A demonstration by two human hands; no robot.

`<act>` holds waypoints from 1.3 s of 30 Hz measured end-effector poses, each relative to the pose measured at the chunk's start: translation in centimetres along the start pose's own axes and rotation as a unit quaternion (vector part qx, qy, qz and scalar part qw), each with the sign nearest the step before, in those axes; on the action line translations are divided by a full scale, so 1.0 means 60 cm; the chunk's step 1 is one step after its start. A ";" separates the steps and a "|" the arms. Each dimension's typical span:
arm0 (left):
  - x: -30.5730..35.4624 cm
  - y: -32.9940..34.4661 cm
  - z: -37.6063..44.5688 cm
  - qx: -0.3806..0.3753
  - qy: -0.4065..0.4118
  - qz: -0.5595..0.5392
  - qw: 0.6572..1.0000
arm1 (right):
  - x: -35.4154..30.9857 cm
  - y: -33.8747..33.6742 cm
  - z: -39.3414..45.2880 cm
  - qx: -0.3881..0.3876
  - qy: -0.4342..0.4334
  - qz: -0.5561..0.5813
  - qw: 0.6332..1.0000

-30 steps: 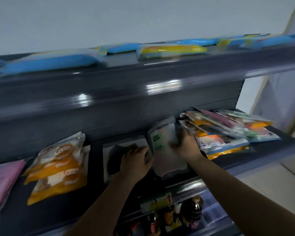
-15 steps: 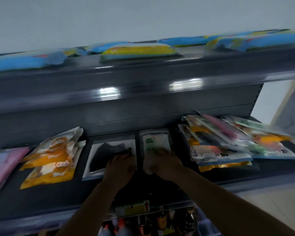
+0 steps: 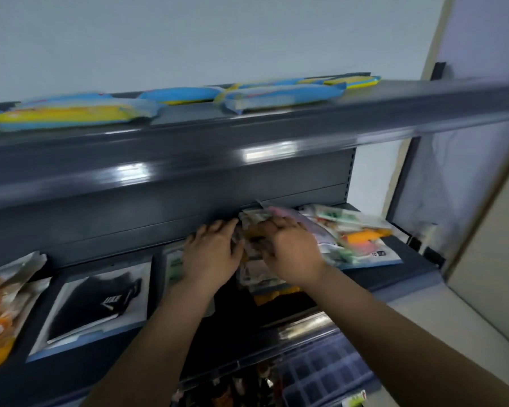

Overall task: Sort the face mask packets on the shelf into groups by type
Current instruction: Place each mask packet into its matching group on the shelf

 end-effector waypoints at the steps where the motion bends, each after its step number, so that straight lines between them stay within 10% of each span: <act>1: 0.024 -0.001 0.010 -0.001 0.012 0.000 1.000 | 0.023 -0.010 -0.007 -0.001 0.017 -0.006 1.000; 23: 0.315 0.071 0.157 -0.079 0.155 0.031 0.984 | 0.411 -0.083 -0.002 -0.029 0.183 -0.029 0.982; 39: 0.421 0.138 0.188 -0.141 -0.024 0.075 0.987 | 0.573 -0.009 0.079 -0.227 0.086 0.062 0.968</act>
Point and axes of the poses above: each hand's wrist, its own z-axis towards the middle knuckle, its own y-axis out of the palm, x = y × z, the point moved 10 cm from there along z, towards the middle knuckle, and after that the axes turned 12 degrees about z, right-handed, at the moved point
